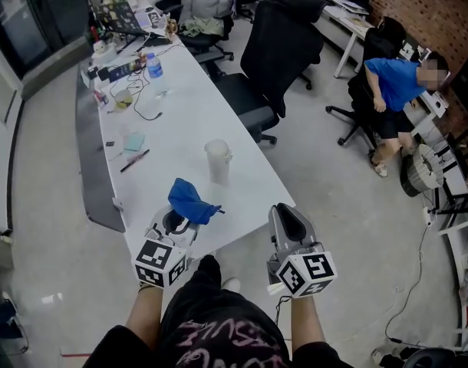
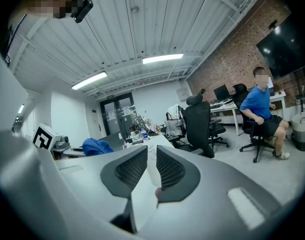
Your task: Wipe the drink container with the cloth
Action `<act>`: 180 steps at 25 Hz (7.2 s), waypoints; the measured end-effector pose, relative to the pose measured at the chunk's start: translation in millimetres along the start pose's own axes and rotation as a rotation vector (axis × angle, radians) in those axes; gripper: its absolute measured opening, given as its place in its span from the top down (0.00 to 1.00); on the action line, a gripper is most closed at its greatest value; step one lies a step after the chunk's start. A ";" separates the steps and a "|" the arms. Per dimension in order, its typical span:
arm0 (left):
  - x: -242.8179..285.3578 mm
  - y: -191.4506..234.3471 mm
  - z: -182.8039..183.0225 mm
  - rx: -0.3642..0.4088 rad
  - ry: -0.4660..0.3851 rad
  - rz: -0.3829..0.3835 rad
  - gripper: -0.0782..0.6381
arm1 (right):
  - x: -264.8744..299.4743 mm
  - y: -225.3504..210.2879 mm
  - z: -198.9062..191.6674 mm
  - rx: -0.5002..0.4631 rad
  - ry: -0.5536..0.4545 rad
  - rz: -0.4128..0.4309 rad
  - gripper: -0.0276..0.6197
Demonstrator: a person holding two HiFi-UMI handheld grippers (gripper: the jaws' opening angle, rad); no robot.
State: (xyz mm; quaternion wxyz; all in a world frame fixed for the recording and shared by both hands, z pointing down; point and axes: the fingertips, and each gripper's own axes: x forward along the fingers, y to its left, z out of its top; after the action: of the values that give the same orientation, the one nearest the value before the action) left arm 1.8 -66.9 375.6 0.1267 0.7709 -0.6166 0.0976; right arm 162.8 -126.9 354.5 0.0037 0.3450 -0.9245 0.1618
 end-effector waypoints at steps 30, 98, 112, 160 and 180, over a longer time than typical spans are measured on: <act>80.7 87.1 -41.9 -0.061 0.132 -0.047 0.76 | 185.6 14.0 -23.9 -0.022 0.137 0.198 0.59; 172.1 99.4 -84.0 -0.024 0.267 -0.257 0.75 | 259.2 30.7 -47.6 -0.060 0.217 0.275 0.54; 187.3 102.9 -131.4 -0.066 0.385 -0.258 0.75 | 258.8 30.2 -49.3 -0.066 0.229 0.278 0.54; 187.1 109.2 -123.9 -0.047 0.360 -0.257 0.75 | 259.6 28.9 -49.7 -0.056 0.226 0.300 0.53; 154.7 111.3 -58.7 -0.021 0.239 -0.227 0.75 | 258.1 28.8 -52.0 -0.054 0.222 0.318 0.53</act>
State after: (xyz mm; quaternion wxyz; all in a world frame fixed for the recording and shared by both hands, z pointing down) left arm -72.3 -214.7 487.1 0.2171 0.8173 -0.5068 0.1672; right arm -57.7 -255.1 425.8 0.0891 0.1746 -0.9653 0.1727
